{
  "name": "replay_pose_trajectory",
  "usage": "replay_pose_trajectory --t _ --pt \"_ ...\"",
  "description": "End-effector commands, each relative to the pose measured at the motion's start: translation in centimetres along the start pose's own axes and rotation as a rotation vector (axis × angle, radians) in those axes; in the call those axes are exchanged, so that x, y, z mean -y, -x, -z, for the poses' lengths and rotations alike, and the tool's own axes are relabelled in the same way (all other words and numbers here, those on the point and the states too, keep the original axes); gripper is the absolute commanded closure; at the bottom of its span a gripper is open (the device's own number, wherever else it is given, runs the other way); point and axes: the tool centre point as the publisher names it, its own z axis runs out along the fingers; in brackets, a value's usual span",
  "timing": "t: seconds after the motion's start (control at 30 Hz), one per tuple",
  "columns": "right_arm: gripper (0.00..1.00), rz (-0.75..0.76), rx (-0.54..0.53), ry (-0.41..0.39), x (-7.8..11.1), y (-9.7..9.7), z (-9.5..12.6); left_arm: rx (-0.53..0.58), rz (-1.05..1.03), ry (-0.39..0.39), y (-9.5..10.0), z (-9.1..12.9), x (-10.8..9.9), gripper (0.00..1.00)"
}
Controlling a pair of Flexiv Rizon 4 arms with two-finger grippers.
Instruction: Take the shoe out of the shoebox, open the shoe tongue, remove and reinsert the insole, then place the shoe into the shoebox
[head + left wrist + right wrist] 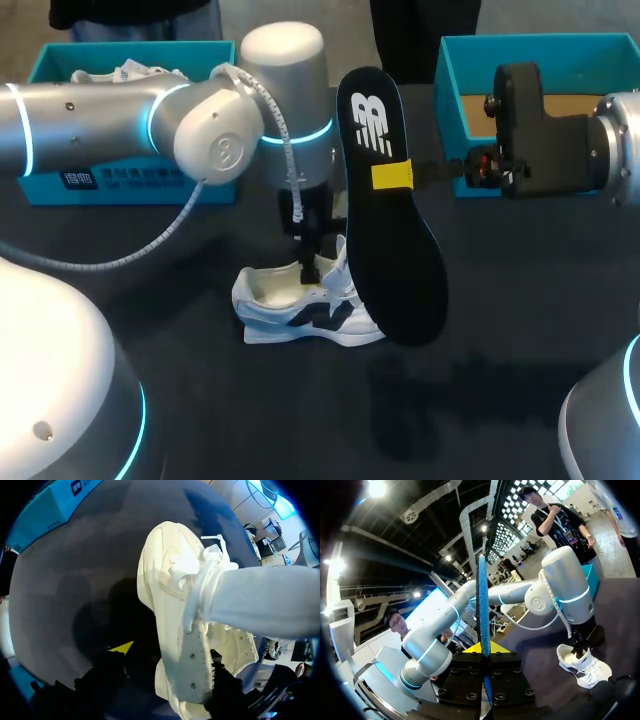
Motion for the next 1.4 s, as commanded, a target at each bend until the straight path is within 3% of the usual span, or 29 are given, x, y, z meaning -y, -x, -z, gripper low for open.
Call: replay_pose_trajectory --t 0.03,0.1,0.2,0.37,0.53,0.73,0.93,1.1,1.23,1.4 --pt "1.0 -0.003 0.003 -0.002 -0.1 0.0 -0.3 -0.005 -0.003 -0.007 -0.1 -0.4 -0.2 0.64" --pt "1.0 -0.003 0.003 -0.002 -0.1 0.0 -0.3 -0.008 -0.005 -0.011 -0.1 -0.5 -0.1 0.7" --pt "1.0 -0.003 0.003 -0.002 -0.1 0.0 -0.3 -0.01 -0.007 -0.014 -0.2 -0.6 0.0 0.99" --pt "1.0 -0.003 0.003 -0.002 -0.1 0.0 -0.3 -0.021 -0.04 -0.03 -0.7 -0.1 -0.1 1.0" --pt "1.0 -0.003 0.003 -0.002 -0.1 0.0 -0.3 -0.052 -0.228 0.004 -1.7 1.7 0.2 1.0" --pt "1.0 -0.003 0.003 -0.002 -0.1 0.0 -0.3 -0.131 -0.448 0.158 -2.3 3.5 1.0 1.0" --pt "1.0 -0.003 0.003 -0.002 -0.1 0.0 -0.3 -0.355 -0.746 0.217 -1.9 4.8 1.1 1.0" --pt "1.0 -0.003 0.003 -0.002 -0.1 0.0 -0.3 -0.457 -0.976 0.276 -1.9 5.2 0.6 1.0" --pt "1.0 -0.003 0.003 -0.002 -0.1 0.0 -0.3 -0.459 -1.189 0.329 -2.4 5.5 -0.1 1.0" --pt "1.0 -0.003 0.003 -0.002 -0.1 0.0 -0.3 -0.436 -1.233 0.342 -2.8 5.7 -0.3 1.0"
